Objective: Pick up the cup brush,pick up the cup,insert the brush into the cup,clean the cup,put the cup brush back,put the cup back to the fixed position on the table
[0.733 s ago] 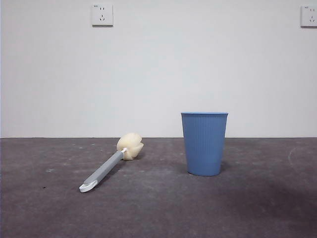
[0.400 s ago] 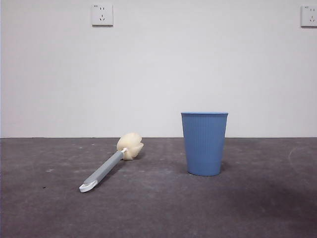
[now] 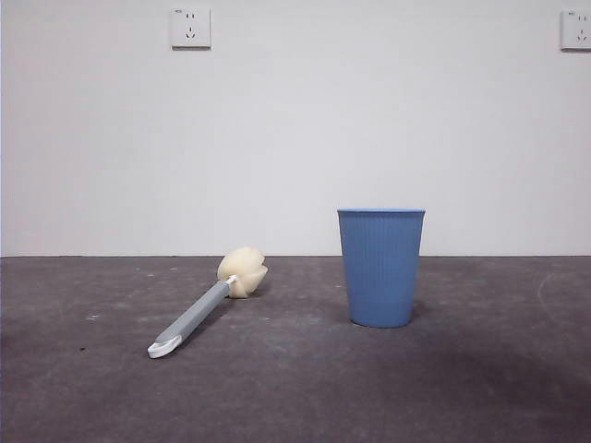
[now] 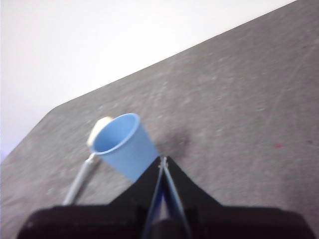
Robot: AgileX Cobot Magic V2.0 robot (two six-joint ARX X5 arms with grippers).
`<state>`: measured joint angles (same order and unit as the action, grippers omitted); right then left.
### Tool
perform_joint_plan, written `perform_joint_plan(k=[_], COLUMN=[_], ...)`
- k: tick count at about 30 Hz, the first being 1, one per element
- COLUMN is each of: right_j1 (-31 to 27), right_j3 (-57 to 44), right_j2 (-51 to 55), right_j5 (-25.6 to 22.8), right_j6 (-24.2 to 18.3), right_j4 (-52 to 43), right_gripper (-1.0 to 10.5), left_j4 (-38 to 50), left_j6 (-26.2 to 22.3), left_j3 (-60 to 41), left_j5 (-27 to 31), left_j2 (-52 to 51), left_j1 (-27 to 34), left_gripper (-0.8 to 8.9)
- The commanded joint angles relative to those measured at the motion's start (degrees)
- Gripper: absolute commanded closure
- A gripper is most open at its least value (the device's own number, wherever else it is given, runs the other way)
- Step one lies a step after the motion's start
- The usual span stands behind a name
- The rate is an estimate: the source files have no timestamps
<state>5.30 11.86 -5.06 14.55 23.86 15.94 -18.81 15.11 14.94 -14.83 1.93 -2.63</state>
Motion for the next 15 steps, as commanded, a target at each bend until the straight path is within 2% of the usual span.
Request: perform_joint_plan(k=[1,5,8,15], right_j1=[0.1,0.1,0.1,0.1], right_j3=[4.8,13.6,20.8,36.7], right_j2=[-3.1,-9.3,-14.3,-25.0], right_j5=[3.6,10.0,13.7,15.5], right_j6=[-0.5,-5.7,-10.5,-23.6], right_j4=[2.4,10.2,17.8,38.8], right_gripper=[9.6,9.6,9.6,9.6], left_j4=[-3.4,-9.3,-13.7,-25.1], left_j6=[0.3,-0.4,-2.8,-9.6], left_j3=[4.0,10.2,14.6,23.5], left_j5=[-1.7,-6.5,-10.3,-18.7], left_j2=[1.9,6.3,10.3,19.0], left_j1=[0.1,0.1,0.1,0.1], left_gripper=[8.21,8.21,8.21,8.21])
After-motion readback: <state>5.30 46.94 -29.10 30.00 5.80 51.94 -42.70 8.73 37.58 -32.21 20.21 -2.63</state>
